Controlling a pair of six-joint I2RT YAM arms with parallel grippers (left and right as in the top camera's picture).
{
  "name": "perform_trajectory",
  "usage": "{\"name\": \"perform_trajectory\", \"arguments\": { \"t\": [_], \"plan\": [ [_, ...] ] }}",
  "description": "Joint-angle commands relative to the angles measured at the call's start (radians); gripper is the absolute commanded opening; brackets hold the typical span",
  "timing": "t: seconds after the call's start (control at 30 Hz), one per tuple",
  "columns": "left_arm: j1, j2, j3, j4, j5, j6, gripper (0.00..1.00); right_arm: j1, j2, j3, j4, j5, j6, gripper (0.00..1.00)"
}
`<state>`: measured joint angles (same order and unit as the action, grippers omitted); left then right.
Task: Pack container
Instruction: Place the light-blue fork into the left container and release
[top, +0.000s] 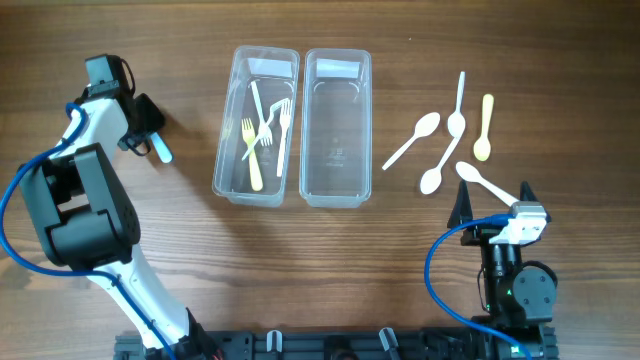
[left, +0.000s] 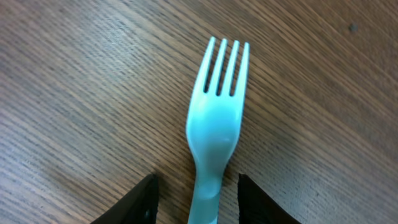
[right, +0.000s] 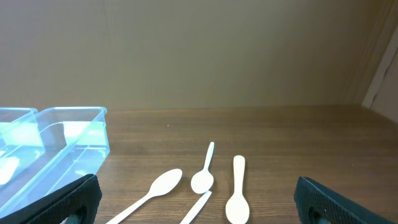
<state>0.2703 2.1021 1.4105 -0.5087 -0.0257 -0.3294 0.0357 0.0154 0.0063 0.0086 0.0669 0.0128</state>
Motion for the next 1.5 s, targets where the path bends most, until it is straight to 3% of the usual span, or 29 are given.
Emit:
{"name": "perform_trajectory", "arguments": {
  "t": [0.0, 0.07, 0.17, 0.27, 0.37, 0.5, 0.57, 0.7, 0.9, 0.97, 1.07, 1.27, 1.37, 1.4, 1.43, 1.47],
  "plan": [
    [-0.019, 0.039, 0.001, -0.034, 0.048, 0.124, 0.43, -0.004, -0.008, -0.001, 0.005, -0.016, -0.010, 1.00],
    [-0.029, 0.039, 0.001, -0.048, 0.047, 0.170, 0.43, -0.004, -0.008, -0.001, 0.006, -0.016, -0.010, 1.00],
    [-0.026, 0.039, 0.001, -0.048, 0.040, 0.169, 0.30, -0.004, -0.008, -0.001, 0.006, -0.016, -0.010, 1.00],
    [-0.026, 0.039, 0.001, -0.048, -0.042, 0.169, 0.26, -0.004, -0.008, -0.001, 0.006, -0.016, -0.010, 1.00],
    [-0.025, 0.038, 0.001, -0.048, -0.047, 0.169, 0.08, -0.004, -0.008, -0.001, 0.005, -0.016, -0.010, 1.00],
    [-0.024, 0.015, 0.019, -0.049, -0.097, 0.169, 0.04, -0.004, -0.008, -0.001, 0.006, -0.016, -0.010, 1.00],
    [-0.024, -0.036, 0.037, -0.049, -0.165, 0.170, 0.04, -0.004, -0.008, -0.001, 0.005, -0.016, -0.010, 1.00],
    [-0.026, -0.151, 0.050, -0.051, -0.166, 0.169, 0.04, -0.004, -0.008, -0.001, 0.005, -0.016, -0.010, 1.00],
    [-0.126, -0.283, 0.057, -0.063, -0.002, 0.182, 0.04, -0.004, -0.008, -0.001, 0.006, -0.016, -0.010, 1.00],
    [-0.191, -0.334, 0.058, -0.072, 0.123, 0.291, 0.04, -0.004, -0.008, -0.001, 0.005, -0.016, -0.010, 1.00],
    [-0.296, -0.386, 0.058, -0.120, 0.235, 0.337, 0.04, -0.004, -0.008, -0.001, 0.006, -0.016, -0.010, 1.00],
    [-0.415, -0.387, 0.058, -0.278, 0.257, 0.353, 0.04, -0.004, -0.008, -0.001, 0.006, -0.016, -0.010, 1.00],
    [-0.434, -0.387, 0.058, -0.332, 0.257, 0.428, 0.04, -0.004, -0.008, -0.001, 0.005, -0.016, -0.010, 1.00],
    [-0.434, -0.386, 0.058, -0.334, 0.255, 0.428, 0.04, -0.004, -0.008, -0.001, 0.005, -0.016, -0.010, 1.00],
    [-0.434, -0.386, 0.058, -0.334, 0.253, 0.428, 0.50, -0.004, -0.008, -0.001, 0.006, -0.016, -0.010, 1.00],
    [-0.434, -0.386, 0.058, -0.334, 0.253, 0.428, 0.69, -0.004, -0.008, -0.001, 0.006, -0.016, -0.010, 1.00]
  ]
}}
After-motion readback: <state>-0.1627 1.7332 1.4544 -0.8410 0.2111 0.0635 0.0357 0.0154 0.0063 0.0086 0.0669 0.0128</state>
